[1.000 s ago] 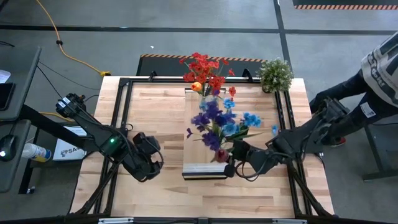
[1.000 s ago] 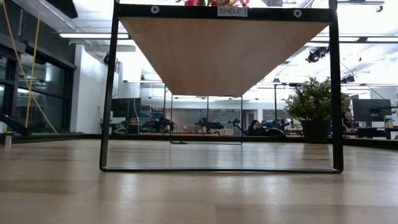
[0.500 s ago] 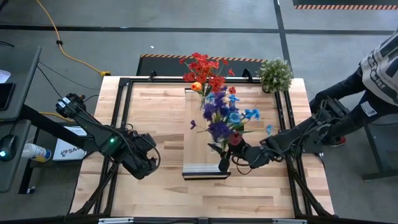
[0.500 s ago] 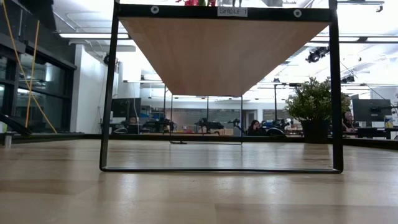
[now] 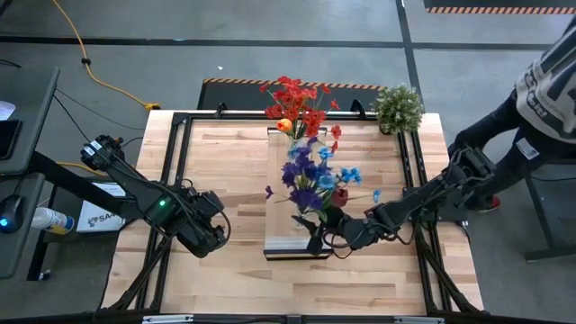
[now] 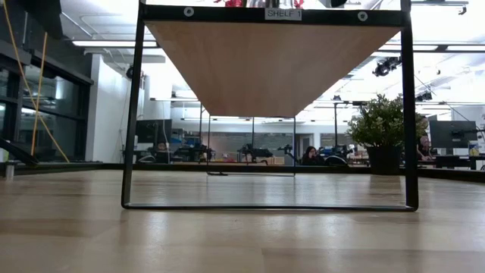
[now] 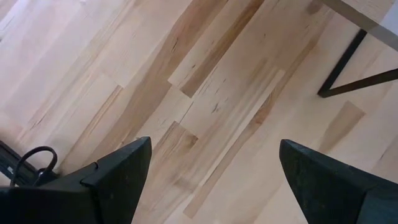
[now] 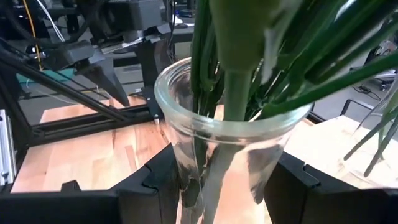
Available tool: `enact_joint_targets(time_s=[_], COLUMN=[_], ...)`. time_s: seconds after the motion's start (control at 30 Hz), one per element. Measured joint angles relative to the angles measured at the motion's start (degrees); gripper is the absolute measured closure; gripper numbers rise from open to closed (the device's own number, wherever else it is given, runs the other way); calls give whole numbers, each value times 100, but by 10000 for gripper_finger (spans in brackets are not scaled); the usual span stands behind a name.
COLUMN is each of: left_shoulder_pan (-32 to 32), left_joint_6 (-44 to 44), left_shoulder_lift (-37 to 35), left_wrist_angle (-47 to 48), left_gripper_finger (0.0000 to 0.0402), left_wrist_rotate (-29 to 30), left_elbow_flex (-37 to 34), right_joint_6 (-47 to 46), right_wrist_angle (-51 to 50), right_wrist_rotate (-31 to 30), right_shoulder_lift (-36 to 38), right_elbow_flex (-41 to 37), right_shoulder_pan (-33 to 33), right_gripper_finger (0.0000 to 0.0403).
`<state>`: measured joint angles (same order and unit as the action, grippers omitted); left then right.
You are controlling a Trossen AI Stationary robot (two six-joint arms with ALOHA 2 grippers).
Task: Pick and place flowers into a vace then onto a shelf
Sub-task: Put the transparent vase with flowers on the shelf
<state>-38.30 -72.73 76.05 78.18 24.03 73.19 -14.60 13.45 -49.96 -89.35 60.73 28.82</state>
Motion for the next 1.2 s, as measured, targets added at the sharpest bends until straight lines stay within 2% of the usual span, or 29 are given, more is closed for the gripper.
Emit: enact_joint_targets(time_s=[0.23, 0.73, 0.9, 1.2], left_shoulder_pan=[0, 0, 0, 1], left_joint_6=[-2, -3, -4, -3], left_shoulder_lift=[0, 0, 0, 0], left_wrist_angle=[-3, -14, -14, -53], left_gripper_finger=[16, 16, 16, 16], left_wrist_rotate=[-2, -13, -13, -65], left_elbow_flex=[-2, -1, 0, 0], right_joint_6=[-80, -210, -321, -344], right_wrist_angle=[-26, -35, -65, -117], right_wrist_rotate=[285, 327, 508, 861], right_shoulder_lift=[-34, -255, -253, -249], right_elbow_flex=[4, 7, 10, 15], right_shoulder_pan=[-99, -146, -169, -247], right_gripper_finger=[238, 238, 237, 208])
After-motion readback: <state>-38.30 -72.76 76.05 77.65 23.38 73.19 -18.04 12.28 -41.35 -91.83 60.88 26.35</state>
